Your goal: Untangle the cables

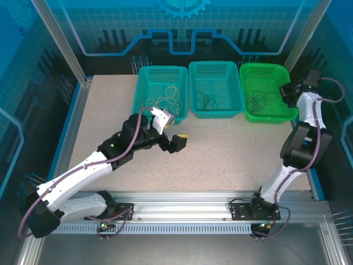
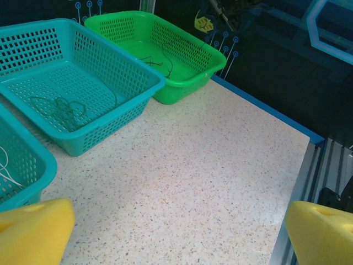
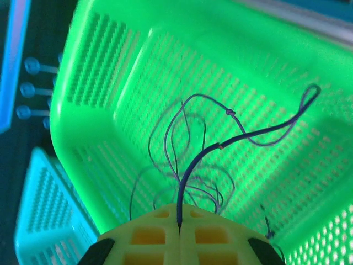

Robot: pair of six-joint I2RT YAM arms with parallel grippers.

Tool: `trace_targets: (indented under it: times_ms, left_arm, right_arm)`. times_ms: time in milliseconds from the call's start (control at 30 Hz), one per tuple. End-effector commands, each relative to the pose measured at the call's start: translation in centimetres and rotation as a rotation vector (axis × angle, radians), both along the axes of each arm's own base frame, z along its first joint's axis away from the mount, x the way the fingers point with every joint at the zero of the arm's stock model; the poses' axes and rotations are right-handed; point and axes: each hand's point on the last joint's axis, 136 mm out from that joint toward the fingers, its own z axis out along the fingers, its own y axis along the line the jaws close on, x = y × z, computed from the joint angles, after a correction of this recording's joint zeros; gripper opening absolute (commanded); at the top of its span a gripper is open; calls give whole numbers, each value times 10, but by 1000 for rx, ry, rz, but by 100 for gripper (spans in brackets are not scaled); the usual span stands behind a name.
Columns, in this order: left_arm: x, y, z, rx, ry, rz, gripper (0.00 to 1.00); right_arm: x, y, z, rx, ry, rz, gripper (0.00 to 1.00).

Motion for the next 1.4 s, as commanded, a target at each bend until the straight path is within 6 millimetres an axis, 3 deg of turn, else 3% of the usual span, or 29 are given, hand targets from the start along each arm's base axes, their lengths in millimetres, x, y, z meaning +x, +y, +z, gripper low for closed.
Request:
trace_targets:
  times_ms: [0,100,233,300,400,600,700,767,867,967,1033,1100,1233,1300,1367]
  left_arm:
    - [0,1,0,0,-15,8,99]
    - [2,-1,0,-2,-9,11,99]
    - [8,-1,2,-9,-11,38,99]
    - [10,4,6,-13,-18,69,99]
    - [13,25,13,-7,-52,168,99]
    - [32,103,2,105,-117,544,99]
    - [38,151,-15,168,-114,717,99]
    - [42,193,-28,165,-93,846,99]
    - [43,253,-48,210,-112,1050,99]
    - [42,300,-74,308,-126,1226,99]
    - [42,317,-89,316,-121,1291,99]
    - [45,328,-103,320,-122,1319,99]
    - [64,334,-131,340,-89,1278,99]
    - [77,330,-143,290,-58,1228,99]
    - [93,319,-147,246,-99,1153,99]
  right_arm:
    - [21,-11,-5,29,-64,-62,0]
    - [40,-1,-7,-31,-42,32,0]
    - [59,29,-33,-106,75,167,2]
    - [60,34,-44,-106,115,171,27]
    - [53,35,-37,-146,111,161,46]
    - [17,50,2,-243,36,211,50]
    - [-24,81,24,-349,-46,274,50]
    - [-63,110,32,-496,-69,329,50]
    - [-107,153,35,-745,-147,433,54]
    - [-133,170,9,-888,-179,511,60]
    - [-137,160,1,-935,-179,455,61]
    - [-128,162,-16,-971,-184,480,62]
    - [-96,166,-56,-990,-128,540,65]
    - [-88,166,-76,-982,-118,553,71]
    - [-83,186,-84,-1000,-155,656,90]
